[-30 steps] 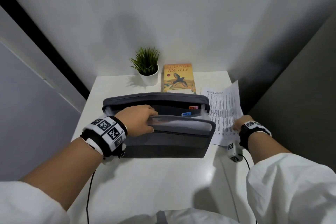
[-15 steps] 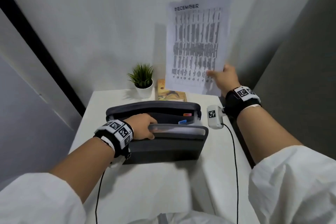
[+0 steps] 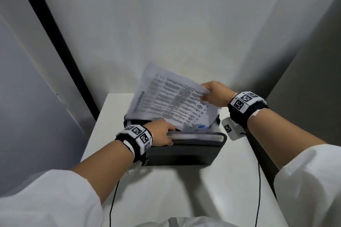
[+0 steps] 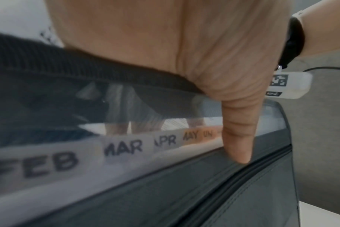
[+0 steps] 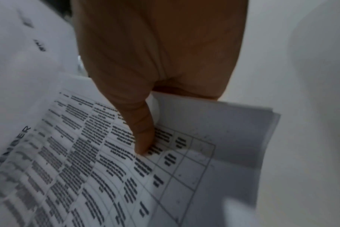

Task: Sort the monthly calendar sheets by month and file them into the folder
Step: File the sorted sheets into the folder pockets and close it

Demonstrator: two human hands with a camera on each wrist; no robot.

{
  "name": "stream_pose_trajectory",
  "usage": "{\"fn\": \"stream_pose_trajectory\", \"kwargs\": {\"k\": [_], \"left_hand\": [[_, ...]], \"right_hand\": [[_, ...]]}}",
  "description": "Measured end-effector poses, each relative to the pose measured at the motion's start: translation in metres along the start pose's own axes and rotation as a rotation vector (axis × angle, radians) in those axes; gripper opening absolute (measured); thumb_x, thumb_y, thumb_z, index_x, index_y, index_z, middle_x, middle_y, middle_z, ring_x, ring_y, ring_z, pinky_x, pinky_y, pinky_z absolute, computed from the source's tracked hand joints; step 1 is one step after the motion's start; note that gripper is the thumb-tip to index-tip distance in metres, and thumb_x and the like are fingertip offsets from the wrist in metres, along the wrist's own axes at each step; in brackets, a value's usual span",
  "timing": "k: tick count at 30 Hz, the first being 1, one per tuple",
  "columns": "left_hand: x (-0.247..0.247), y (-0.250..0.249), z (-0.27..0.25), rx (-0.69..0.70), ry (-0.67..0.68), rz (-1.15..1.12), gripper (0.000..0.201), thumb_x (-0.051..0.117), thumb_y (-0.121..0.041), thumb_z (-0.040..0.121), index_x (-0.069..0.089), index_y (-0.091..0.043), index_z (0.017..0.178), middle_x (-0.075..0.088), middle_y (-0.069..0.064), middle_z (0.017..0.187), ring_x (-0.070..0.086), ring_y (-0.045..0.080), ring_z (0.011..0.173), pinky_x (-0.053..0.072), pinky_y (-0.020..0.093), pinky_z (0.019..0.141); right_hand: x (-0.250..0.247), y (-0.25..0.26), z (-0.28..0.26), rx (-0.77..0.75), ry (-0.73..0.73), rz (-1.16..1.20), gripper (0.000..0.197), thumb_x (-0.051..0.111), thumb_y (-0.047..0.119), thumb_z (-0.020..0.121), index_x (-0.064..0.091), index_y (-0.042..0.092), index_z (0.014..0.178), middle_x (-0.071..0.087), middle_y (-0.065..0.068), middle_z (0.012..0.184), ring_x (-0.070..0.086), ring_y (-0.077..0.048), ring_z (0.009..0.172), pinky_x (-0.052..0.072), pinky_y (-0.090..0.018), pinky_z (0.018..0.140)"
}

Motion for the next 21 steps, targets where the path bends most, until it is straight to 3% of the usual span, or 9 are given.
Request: {"fn": "stream_pose_trajectory", "kwargs": {"k": [2,4,7,11,13,16,18,21], "left_hand": [[0.000,0.010,-0.006,0.007,-0.002,0.012,0.049,0.067,-0.051,0.077,0.059,-0.036,0.123,0.058,-0.004,0.125,0.057,0.020,0.108,0.049,0.036,0.091],[0.000,0.024,-0.014,-0.021,-0.007,0.030,0.060,0.063,-0.058,0.078,0.050,-0.039,0.133,0.054,-0.008,0.134,0.052,0.019,0.119,0.046,0.036,0.098],[0.000,0.047,-0.025,-0.125,-0.032,0.071,0.062,0.058,-0.066,0.077,0.051,-0.029,0.127,0.054,-0.002,0.127,0.053,0.023,0.116,0.043,0.039,0.098],[0.002,0.062,-0.033,-0.192,-0.073,0.217,0.066,0.047,-0.077,0.075,0.052,-0.027,0.118,0.055,0.003,0.127,0.050,0.027,0.117,0.033,0.041,0.102],[0.003,0.062,-0.034,-0.195,-0.106,0.248,0.069,0.045,-0.078,0.074,0.053,-0.027,0.119,0.054,0.005,0.129,0.045,0.027,0.120,0.029,0.043,0.102],[0.005,0.060,-0.035,-0.188,-0.148,0.272,0.073,0.043,-0.078,0.075,0.052,-0.025,0.125,0.051,0.006,0.131,0.040,0.027,0.123,0.027,0.044,0.103],[0.007,0.060,-0.037,-0.181,-0.163,0.268,0.075,0.043,-0.076,0.075,0.050,-0.025,0.130,0.049,0.005,0.134,0.039,0.027,0.126,0.025,0.044,0.105],[0.010,0.059,-0.041,-0.158,-0.173,0.267,0.075,0.042,-0.076,0.076,0.048,-0.025,0.132,0.049,0.003,0.130,0.040,0.026,0.121,0.024,0.042,0.105]], "right_hand": [[-0.001,0.007,0.000,-0.041,-0.004,-0.106,0.034,0.061,0.000,0.081,0.070,0.032,0.087,0.057,0.018,0.068,0.057,-0.017,0.074,0.038,-0.021,0.064],[0.000,0.013,0.000,-0.070,-0.004,-0.194,0.032,0.056,-0.002,0.082,0.071,0.022,0.096,0.061,0.010,0.072,0.056,-0.020,0.073,0.036,-0.022,0.063],[0.005,0.017,0.002,-0.032,0.056,-0.288,0.025,0.053,0.000,0.086,0.068,0.016,0.097,0.067,-0.004,0.085,0.061,-0.026,0.081,0.038,-0.024,0.065],[0.008,0.029,0.005,0.004,0.083,-0.353,0.028,0.048,0.000,0.086,0.067,0.015,0.101,0.067,-0.006,0.089,0.060,-0.026,0.083,0.038,-0.025,0.066],[0.018,0.037,0.008,0.015,0.142,-0.414,0.036,0.047,-0.004,0.083,0.066,0.016,0.106,0.067,-0.006,0.097,0.058,-0.024,0.084,0.039,-0.026,0.066],[0.046,0.044,0.012,0.041,0.308,-0.527,0.042,0.049,-0.003,0.085,0.059,0.015,0.122,0.064,-0.009,0.114,0.060,-0.026,0.098,0.047,-0.030,0.075],[0.066,0.049,0.015,0.026,0.423,-0.634,0.033,0.049,0.001,0.089,0.058,0.010,0.120,0.062,-0.009,0.118,0.060,-0.027,0.103,0.048,-0.032,0.081],[0.091,0.056,0.022,-0.023,0.482,-0.744,0.024,0.048,0.009,0.093,0.062,0.010,0.112,0.062,-0.009,0.112,0.057,-0.026,0.093,0.045,-0.031,0.076]]}}
Point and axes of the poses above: each hand's wrist, its own z-axis towards the middle knuckle, its own x-axis out of the palm, y = z × x, the point moved 5 cm from there along z, towards the middle knuckle
